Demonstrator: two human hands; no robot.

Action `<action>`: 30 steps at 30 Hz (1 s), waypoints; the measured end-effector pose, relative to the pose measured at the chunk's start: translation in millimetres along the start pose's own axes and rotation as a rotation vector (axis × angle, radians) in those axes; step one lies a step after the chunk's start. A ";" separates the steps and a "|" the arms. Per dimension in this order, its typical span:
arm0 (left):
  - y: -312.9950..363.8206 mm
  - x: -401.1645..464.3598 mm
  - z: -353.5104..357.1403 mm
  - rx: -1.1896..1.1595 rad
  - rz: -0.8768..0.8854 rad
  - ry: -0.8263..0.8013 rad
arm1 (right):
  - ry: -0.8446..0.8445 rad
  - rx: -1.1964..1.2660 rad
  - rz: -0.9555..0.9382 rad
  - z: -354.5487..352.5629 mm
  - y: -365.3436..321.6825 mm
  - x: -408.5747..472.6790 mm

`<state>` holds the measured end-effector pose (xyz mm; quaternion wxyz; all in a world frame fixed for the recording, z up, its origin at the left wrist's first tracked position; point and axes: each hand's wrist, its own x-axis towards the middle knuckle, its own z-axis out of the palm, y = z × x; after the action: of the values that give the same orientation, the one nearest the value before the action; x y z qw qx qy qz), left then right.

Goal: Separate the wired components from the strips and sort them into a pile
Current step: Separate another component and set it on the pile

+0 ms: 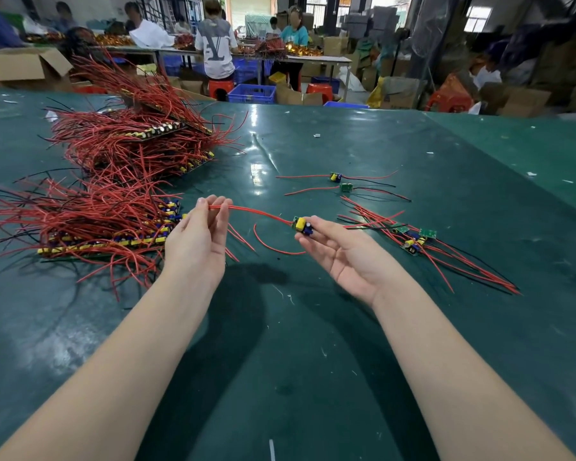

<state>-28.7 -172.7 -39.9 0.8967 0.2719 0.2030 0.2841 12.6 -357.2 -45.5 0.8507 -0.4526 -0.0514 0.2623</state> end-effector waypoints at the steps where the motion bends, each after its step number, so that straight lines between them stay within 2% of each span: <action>1: 0.2 0.2 -0.8 0.002 0.000 0.004 | -0.005 0.008 -0.014 -0.1 0.3 -0.3; 6: -4.3 -7.8 3.9 0.143 -0.103 -0.098 | 0.013 0.043 -0.055 3.8 1.3 -2.4; 10: -18.8 -23.1 2.5 0.459 -0.205 -0.416 | 0.008 -0.013 -0.086 5.1 3.5 -3.1; 12: -23.3 -28.6 0.9 0.531 -0.208 -0.492 | 0.017 -0.035 -0.109 4.8 4.7 -2.8; 21: -23.2 -28.7 3.8 0.459 -0.145 -0.420 | 0.005 -0.106 -0.182 4.6 8.0 -1.1; 27: -19.5 -25.7 3.7 0.398 -0.245 -0.394 | 0.006 -0.052 -0.179 5.5 8.1 -0.8; 30: -20.7 -26.2 3.1 0.383 -0.240 -0.390 | 0.000 -0.057 -0.174 4.9 8.5 -0.8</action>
<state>-38.7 -204.4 -44.5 0.8784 0.4596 0.1073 0.0749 6.9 -350.1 -49.3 0.8572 -0.4703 -0.0980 0.1858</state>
